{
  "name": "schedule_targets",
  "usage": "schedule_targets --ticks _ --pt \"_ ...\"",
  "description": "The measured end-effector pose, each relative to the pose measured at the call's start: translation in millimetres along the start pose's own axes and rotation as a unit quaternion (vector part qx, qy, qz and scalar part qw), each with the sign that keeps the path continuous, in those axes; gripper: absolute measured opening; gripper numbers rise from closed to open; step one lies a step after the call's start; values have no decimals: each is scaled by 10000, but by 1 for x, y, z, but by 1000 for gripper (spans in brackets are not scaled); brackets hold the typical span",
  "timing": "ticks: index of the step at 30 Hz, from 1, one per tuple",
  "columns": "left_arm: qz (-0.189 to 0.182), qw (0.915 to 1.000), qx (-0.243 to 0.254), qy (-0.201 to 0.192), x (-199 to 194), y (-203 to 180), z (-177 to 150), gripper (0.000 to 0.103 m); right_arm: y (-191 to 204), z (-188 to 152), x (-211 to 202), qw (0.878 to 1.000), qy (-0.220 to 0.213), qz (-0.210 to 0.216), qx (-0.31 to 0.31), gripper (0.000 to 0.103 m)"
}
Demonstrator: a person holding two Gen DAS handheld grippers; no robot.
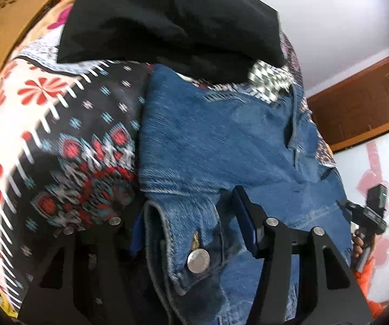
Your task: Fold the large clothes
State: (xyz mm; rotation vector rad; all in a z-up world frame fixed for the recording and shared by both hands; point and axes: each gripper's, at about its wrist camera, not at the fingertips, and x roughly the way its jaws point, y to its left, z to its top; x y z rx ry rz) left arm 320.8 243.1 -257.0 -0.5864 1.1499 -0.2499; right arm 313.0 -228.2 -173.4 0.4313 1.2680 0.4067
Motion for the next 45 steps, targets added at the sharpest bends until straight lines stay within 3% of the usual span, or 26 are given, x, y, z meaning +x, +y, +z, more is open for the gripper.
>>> schedule_targets --ticks 2,3,4,7,11,20,23,25,30,33,37,40,45 --pt "-54 10000 68 37 -1 -4 -8 52 4 -5 -2 9997 -57 -133 -179 35" --pt "23 9999 116 26 -1 -6 -13 49 4 -7 -4 9998 -65 -112 -167 26" --pt "100 9998 149 19 -2 -7 -16 41 3 -9 -7 9999 -71 -10 -71 23" --pt "332 9993 184 -43 -7 -17 -20 33 4 -8 -19 9997 -213 114 27 15" --pt "683 9949 655 -337 -31 -59 -17 30 33 -5 -54 9970 -657 242 -324 14" --pt "184 9819 1426 -1235 -118 -173 -14 25 116 5 -140 9784 -1521 392 -1342 13" --pt "159 9748 1646 -1498 -133 -198 -12 25 124 11 -154 9727 -1770 323 -1467 13" --pt "147 9747 1624 -1531 -133 -203 -3 25 118 24 -151 9734 -1808 210 -1392 13" --pt "491 9838 1277 -1156 -84 -179 29 25 76 43 -102 9856 -1358 -221 -982 13" --pt "774 9907 932 -612 -30 -141 41 25 34 47 -50 9933 -873 -511 -560 13" --pt "1228 9896 739 -111 24 -103 39 28 -11 41 9 9963 -357 -754 -217 16" --pt "1299 9884 784 74 47 -86 35 38 -19 34 22 9920 -410 -1117 -417 20" --pt "1464 9851 905 -1 45 -83 32 57 -17 32 11 9921 -468 -1100 -370 22"
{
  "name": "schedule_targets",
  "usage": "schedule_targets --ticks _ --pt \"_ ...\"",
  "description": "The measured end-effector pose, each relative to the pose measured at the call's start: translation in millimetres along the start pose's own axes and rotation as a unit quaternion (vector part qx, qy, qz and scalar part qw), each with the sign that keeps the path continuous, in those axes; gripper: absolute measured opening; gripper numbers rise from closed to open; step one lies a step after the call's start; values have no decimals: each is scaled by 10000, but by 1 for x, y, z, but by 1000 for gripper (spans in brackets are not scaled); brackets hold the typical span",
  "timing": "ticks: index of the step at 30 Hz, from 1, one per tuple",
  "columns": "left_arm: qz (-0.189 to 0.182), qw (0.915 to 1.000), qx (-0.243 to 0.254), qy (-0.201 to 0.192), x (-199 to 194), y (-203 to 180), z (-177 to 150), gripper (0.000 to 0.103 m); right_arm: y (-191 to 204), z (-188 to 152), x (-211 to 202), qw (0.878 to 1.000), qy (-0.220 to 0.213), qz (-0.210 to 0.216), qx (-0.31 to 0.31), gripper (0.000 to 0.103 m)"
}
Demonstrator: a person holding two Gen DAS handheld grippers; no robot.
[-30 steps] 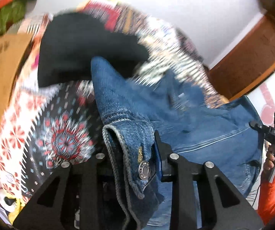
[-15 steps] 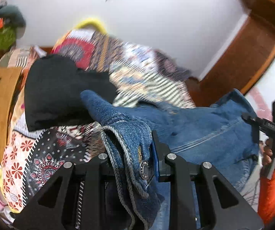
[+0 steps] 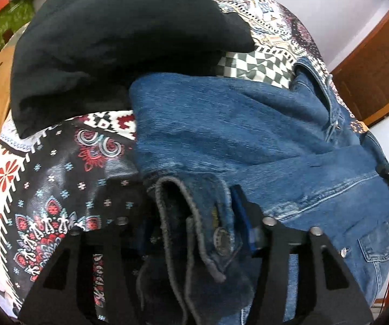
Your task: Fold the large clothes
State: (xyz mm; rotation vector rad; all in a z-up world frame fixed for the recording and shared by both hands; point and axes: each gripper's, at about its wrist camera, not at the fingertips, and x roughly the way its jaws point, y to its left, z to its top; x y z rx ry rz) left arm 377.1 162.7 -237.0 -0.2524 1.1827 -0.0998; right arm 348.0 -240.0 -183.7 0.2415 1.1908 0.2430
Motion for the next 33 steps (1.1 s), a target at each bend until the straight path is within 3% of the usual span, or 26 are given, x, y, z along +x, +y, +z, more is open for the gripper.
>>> schedule_targets --ticks 3,7,15,21,27,33 --pt "-5 9999 -103 16 -7 5 -1 57 11 -7 -17 9995 -129 -226 -189 23" --pt "284 9995 86 -139 -31 -3 -8 57 18 -15 -41 9979 -305 -388 -419 26" --pt "629 9942 412 -765 -102 -20 -29 57 40 -40 -112 9937 -964 -58 -564 35" --pt "768 9907 466 -1025 -147 -16 -50 58 50 -71 -144 9891 -1288 46 -712 53" --pt "802 9918 394 -912 -163 0 -90 80 45 -100 -141 9915 -1056 12 -755 63" --pt "426 9979 -42 -495 -149 26 -134 81 39 -133 -130 9940 -698 -96 -834 63"
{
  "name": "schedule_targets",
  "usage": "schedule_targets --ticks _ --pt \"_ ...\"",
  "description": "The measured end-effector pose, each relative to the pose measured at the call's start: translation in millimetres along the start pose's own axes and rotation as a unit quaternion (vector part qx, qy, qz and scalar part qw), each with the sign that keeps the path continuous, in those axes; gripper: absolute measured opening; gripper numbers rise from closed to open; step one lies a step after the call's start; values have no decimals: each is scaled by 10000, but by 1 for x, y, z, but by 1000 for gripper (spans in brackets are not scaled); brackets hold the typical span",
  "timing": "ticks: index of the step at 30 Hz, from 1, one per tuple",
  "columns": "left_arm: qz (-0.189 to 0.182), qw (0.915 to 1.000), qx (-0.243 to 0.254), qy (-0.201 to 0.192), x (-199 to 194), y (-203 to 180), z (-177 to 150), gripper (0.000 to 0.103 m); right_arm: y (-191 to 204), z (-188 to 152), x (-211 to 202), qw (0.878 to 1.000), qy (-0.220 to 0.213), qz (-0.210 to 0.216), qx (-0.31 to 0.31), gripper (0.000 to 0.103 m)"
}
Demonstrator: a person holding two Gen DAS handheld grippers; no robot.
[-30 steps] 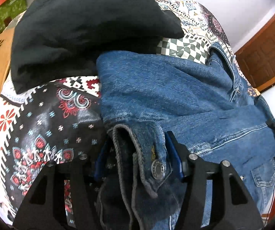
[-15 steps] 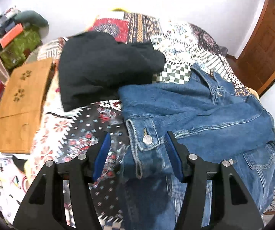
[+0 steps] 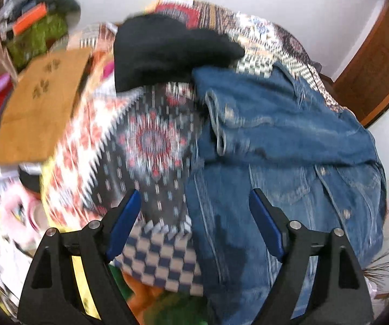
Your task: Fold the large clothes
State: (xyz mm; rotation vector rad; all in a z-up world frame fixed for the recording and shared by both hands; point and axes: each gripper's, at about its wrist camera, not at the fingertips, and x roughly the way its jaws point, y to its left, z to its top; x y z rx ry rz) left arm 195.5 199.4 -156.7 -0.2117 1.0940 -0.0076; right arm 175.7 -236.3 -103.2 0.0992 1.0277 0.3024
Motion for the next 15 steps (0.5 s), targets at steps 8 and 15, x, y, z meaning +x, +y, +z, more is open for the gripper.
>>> schedule_targets --ticks 8,15 --pt "-1020 9891 -373 993 51 2 -49 81 -9 -47 28 9970 570 240 475 63" --pt "-1510 9791 -657 1198 67 -7 -55 82 3 -60 40 9955 692 495 424 66"
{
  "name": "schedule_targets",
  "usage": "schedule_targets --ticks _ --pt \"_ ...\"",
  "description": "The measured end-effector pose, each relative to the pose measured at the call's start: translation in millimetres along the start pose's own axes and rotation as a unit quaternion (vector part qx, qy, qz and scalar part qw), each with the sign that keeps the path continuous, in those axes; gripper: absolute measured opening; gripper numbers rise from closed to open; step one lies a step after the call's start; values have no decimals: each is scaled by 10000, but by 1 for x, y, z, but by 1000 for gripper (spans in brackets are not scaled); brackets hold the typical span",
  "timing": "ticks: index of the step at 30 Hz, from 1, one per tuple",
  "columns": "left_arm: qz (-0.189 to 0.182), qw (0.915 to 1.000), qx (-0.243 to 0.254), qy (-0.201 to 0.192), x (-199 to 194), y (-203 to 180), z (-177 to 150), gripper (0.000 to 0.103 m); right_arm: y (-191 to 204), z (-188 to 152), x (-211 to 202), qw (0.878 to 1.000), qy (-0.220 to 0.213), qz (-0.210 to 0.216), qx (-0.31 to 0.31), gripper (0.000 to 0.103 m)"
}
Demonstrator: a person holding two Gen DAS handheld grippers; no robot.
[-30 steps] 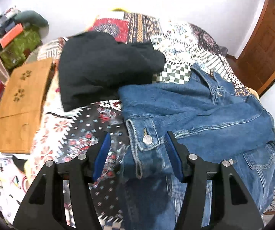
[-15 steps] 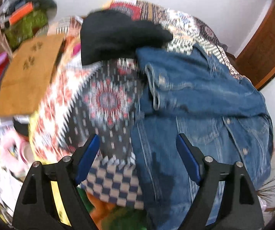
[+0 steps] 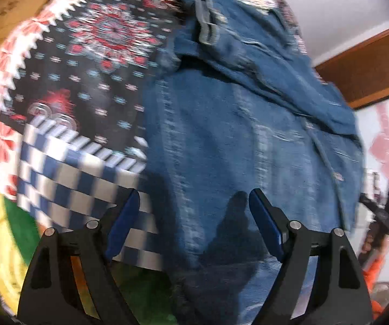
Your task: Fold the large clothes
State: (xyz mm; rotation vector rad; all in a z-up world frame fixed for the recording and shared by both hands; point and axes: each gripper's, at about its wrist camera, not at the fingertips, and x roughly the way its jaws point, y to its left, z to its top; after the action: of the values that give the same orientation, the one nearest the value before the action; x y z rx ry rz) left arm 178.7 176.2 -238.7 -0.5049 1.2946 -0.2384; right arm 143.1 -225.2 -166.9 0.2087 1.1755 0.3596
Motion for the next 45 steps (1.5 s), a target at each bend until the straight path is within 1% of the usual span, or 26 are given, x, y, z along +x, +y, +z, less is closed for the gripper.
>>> schedule_targets --ticks 1,2,4,5,6,7,8,10,11,15,16,20,23,26,27,30,31,33,34,36,37,38,40,41,42,45 --pt "-191 9998 2 40 2 -3 -3 82 4 -1 -1 9999 -50 50 -91 60" --pt "-185 9998 35 38 3 -5 -4 82 9 -1 -3 9997 -139 62 -208 56" --pt "-98 9998 161 32 5 -10 -7 81 16 0 -2 9992 -137 63 -375 38" --pt "-57 9998 190 22 5 -12 -8 79 19 1 -2 9989 -171 98 -423 32" --pt "1 9998 219 6 5 -16 -9 74 20 3 -3 9987 -206 154 -436 20" --pt "-1 9997 226 0 5 -18 -8 56 21 6 -4 9985 -257 236 -416 13" --pt "-39 9998 212 -8 3 -20 -8 33 21 7 -4 9983 -290 306 -394 12" --pt "-71 9998 194 -77 -3 -24 -4 12 23 11 -5 9976 -389 435 -375 11" --pt "-63 9995 261 -167 -8 -29 -2 6 28 15 -7 9971 -442 435 -435 11" --pt "-156 9961 590 -633 -35 -53 13 5 45 28 -19 9944 -763 394 -616 11" --pt "-204 9946 667 -770 -44 -60 19 5 46 34 -24 9937 -876 362 -593 9" --pt "-421 9866 891 -1298 -79 -86 49 5 45 71 -51 9880 -1418 407 -463 8" --pt "-570 9810 867 -1638 -95 -99 83 5 38 103 -64 9831 -1772 298 -359 8" --pt "-658 9791 708 -1789 -100 -98 120 5 24 136 -60 9816 -1901 124 -159 8" --pt "-667 9792 640 -1806 -97 -97 131 5 17 147 -54 9817 -1900 39 -75 8" --pt "-441 9826 368 -1768 -75 -87 164 5 -4 167 -29 9847 -1727 -127 215 8" --pt "-313 9847 246 -1694 -60 -78 180 5 -13 174 -14 9861 -1610 -215 339 8" --pt "-23 9881 43 -1540 -32 -63 197 5 -27 183 5 9881 -1423 -338 470 8" --pt "34 9892 -55 -1467 -23 -56 202 5 -35 186 22 9896 -1263 -413 544 8" --pt "98 9920 -329 -1211 9 -32 210 6 -47 188 42 9918 -1037 -432 609 8" --pt "136 9934 -468 -1042 28 -20 213 8 -52 188 52 9925 -943 -441 648 8" --pt "160 9940 -500 -964 39 -14 213 10 -56 186 61 9926 -884 -443 701 8" --pt "183 9943 -374 -984 50 -8 211 11 -60 181 72 9932 -826 -427 699 8" --pt "191 9943 -308 -1006 49 -9 209 11 -58 178 70 9932 -838 -432 680 8" --pt "247 9944 -202 -1003 47 -12 208 11 -56 177 68 9933 -853 -451 633 11" --pt "575 9939 157 -927 39 -28 205 11 -50 178 58 9941 -795 -592 439 16"
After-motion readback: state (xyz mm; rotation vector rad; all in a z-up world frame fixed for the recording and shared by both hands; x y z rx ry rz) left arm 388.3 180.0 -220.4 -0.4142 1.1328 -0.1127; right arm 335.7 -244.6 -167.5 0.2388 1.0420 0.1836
